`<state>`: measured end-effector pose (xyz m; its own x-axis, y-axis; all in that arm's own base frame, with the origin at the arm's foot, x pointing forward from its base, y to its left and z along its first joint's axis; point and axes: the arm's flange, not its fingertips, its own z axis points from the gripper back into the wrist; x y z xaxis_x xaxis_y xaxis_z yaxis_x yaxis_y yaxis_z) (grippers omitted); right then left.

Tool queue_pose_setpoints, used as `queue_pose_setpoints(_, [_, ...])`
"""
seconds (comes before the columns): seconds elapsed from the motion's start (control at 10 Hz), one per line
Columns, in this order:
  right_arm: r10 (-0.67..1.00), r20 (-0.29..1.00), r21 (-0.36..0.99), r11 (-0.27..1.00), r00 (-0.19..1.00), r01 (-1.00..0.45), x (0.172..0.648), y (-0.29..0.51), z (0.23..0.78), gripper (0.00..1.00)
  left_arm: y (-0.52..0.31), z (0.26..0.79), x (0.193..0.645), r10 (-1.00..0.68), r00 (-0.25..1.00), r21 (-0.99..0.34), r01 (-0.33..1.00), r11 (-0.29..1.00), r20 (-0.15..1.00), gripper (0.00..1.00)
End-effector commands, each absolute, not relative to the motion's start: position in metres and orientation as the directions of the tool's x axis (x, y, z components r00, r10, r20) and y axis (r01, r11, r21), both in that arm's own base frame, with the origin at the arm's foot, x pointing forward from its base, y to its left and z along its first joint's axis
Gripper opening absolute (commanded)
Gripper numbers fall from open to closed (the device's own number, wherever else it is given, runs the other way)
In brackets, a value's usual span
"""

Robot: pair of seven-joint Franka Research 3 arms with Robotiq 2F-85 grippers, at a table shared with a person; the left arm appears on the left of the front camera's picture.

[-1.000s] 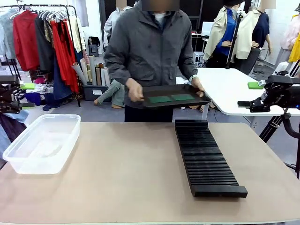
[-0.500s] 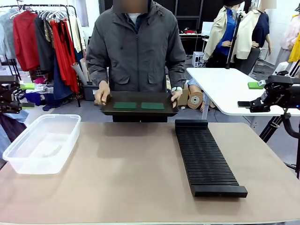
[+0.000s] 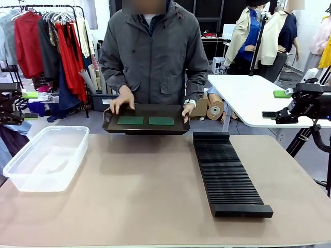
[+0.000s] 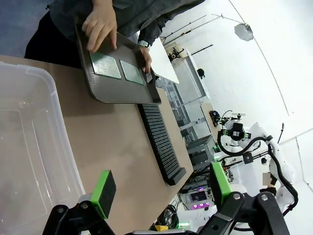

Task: Sort PCBs into racks and boxes based on the side picked up.
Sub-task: Pick up the Blank PCB handed by the Human.

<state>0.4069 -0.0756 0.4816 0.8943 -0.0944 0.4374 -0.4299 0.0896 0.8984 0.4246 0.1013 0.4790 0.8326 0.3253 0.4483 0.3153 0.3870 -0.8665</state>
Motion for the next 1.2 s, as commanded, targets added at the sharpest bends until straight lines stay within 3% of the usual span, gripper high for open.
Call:
queue_pose_setpoints(0.0, [-0.095,0.443,0.896,0.077,0.891,-0.437,0.4059,-0.0755,0.4834,1.0,0.1027,0.4814,0.4247,0.321,0.836,-0.867,0.312,0.388,0.445,1.0])
queue_pose_setpoints(1.1, [-0.095,0.443,0.896,0.077,0.891,-0.437,0.4059,-0.0755,0.4834,1.0,0.1027,0.4814,0.4247,0.321,0.836,-0.867,0.312,0.388,0.445,1.0])
